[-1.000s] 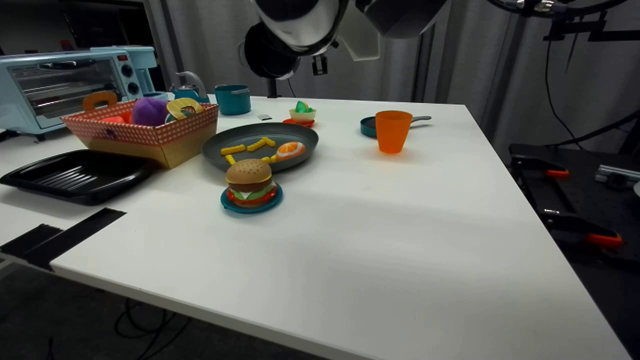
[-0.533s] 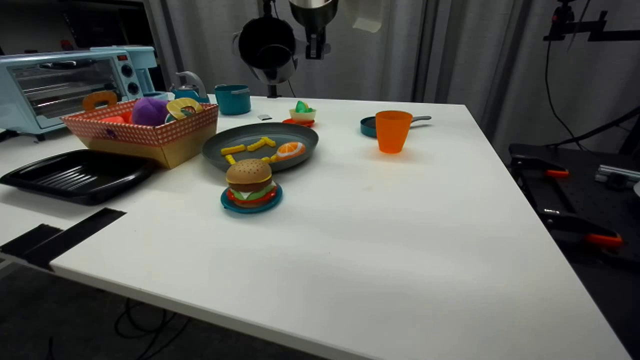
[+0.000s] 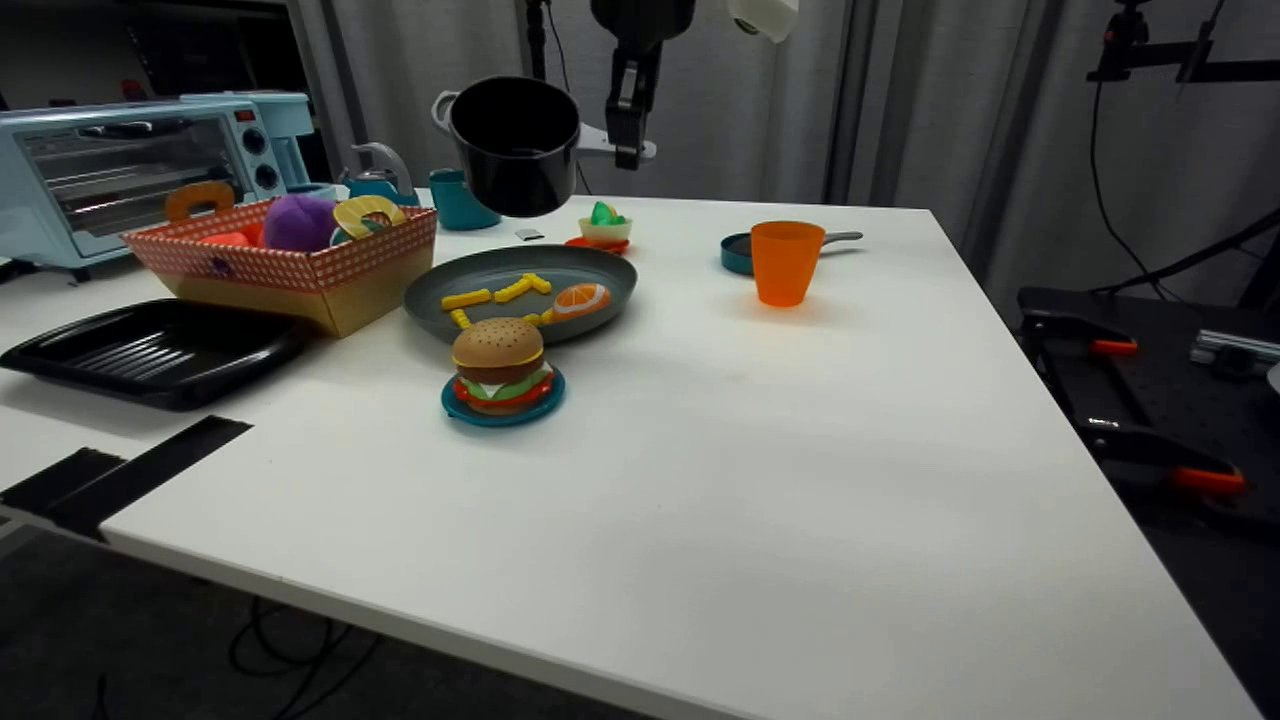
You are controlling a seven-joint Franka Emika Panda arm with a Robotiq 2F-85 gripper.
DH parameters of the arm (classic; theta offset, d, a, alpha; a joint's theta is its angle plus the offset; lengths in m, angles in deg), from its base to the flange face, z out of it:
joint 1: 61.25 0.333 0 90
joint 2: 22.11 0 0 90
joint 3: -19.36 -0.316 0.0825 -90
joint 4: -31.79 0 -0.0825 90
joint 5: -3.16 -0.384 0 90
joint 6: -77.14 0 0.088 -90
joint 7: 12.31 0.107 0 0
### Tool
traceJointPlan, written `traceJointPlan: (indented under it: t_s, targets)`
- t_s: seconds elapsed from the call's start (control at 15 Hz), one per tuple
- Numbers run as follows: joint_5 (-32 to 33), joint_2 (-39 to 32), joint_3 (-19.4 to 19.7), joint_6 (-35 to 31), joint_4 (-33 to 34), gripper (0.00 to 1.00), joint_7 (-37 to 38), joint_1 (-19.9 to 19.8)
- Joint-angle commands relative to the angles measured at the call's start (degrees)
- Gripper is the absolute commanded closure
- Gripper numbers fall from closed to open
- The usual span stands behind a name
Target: Pour the contents of the black pot into the grey plate
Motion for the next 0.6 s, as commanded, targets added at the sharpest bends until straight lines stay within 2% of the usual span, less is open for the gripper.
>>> traceJointPlan:
  t_s: [0.0,0.07,0.27,0.4,0.47,0.53]
  targets:
    - [-12.0,2.9,1.2,-10.3,-7.0,0.93,-8.7,-0.8]
    - [-16.5,2.9,1.3,-12.5,-8.6,0.93,-12.3,-0.9]
    - [-30.8,2.5,-4.7,-15.9,-13.1,0.93,-25.0,-6.7]
    - [-40.1,3.5,-5.8,-14.9,-15.2,0.93,-32.9,-7.4]
    - [-44.5,4.0,-3.3,-14.6,-16.1,0.93,-36.4,-4.7]
    - [-46.8,4.9,-3.1,-13.9,-16.7,0.93,-38.2,-4.6]
